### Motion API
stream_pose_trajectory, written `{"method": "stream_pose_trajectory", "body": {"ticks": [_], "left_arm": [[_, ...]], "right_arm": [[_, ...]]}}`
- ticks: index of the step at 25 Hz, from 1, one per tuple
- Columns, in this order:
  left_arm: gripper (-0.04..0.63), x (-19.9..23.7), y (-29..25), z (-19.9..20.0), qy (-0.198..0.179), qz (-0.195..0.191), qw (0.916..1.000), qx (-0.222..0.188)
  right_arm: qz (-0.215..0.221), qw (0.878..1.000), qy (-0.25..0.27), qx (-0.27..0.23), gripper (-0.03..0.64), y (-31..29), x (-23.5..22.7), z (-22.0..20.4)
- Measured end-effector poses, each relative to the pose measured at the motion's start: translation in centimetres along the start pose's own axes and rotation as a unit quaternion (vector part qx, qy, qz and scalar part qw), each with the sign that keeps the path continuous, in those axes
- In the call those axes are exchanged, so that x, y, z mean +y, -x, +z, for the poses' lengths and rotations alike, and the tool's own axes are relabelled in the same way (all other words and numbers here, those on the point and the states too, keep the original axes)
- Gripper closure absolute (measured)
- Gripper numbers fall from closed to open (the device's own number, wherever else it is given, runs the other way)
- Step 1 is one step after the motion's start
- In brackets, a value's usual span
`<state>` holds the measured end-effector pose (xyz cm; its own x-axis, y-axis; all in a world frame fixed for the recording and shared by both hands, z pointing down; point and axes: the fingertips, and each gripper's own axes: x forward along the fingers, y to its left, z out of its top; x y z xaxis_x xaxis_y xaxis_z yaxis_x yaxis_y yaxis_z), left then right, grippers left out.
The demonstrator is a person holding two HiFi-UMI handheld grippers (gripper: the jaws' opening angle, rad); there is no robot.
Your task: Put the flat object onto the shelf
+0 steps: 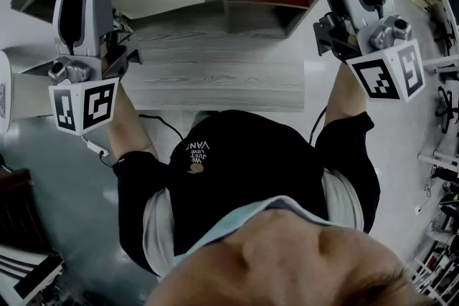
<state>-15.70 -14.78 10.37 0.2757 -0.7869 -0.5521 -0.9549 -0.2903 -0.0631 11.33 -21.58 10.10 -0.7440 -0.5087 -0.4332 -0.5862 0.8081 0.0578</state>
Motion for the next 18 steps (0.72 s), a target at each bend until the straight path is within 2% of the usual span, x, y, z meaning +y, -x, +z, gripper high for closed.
{"method": "stream_pose_trajectory", "body": {"ticks": [10,18], "left_arm": [[0.393,0.7,-4.6,3.3,-0.025,-0.036,0.9988,-0.024],[0.394,2.1,-7.8,4.4,-0.043,-0.053,0.9971,-0.035]], "right_arm": [[0.001,0.998,0.051,-0.032,0.393,-3.1,-0.9,4.7],[-0.011,0.996,0.08,-0.038,0.394,-5.7,-2.3,6.6]]}}
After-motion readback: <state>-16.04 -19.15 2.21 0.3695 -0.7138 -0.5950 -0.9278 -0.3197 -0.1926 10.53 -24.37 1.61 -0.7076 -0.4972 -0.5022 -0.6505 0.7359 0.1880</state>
